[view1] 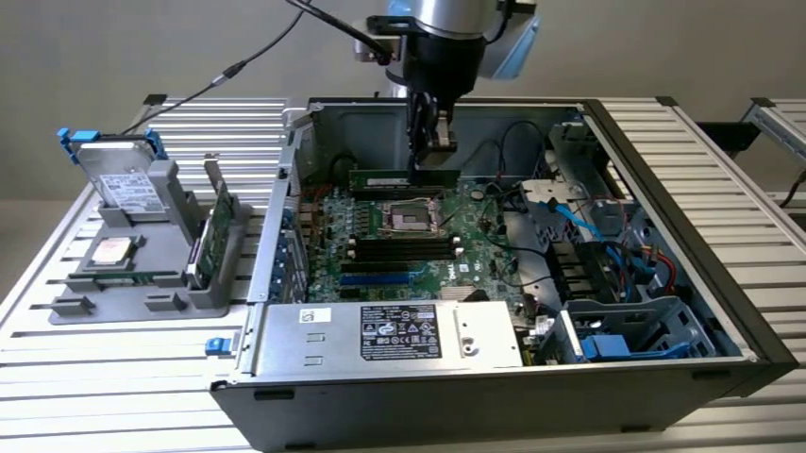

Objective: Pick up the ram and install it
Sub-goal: 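Insert the ram into the slot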

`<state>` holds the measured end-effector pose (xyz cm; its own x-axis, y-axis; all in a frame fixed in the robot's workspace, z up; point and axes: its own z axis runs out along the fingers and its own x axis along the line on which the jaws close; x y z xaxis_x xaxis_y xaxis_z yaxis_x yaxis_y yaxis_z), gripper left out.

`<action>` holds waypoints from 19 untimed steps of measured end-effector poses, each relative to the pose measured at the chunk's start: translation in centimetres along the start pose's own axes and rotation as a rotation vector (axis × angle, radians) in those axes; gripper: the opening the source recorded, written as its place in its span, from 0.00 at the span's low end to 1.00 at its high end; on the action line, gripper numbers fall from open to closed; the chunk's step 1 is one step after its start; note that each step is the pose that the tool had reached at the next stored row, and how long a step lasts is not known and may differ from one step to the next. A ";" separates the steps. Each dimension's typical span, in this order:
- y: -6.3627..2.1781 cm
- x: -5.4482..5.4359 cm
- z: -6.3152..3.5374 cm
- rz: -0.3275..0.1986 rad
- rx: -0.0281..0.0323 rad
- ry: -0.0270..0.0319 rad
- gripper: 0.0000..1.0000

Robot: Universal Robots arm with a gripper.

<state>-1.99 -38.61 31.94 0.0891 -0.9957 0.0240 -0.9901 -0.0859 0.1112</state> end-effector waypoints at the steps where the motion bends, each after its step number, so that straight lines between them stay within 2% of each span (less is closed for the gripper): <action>1: 0.01 0.4 0.19 0.000 0.0000 0.0000 0.14; 4: 0.02 1.3 0.78 0.000 0.0001 -0.0003 0.14; 19: -0.40 1.7 3.47 0.000 0.0001 -0.0002 0.14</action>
<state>-1.82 -40.38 28.49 0.0889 -0.9958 0.0238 -0.9901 -0.0857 0.1111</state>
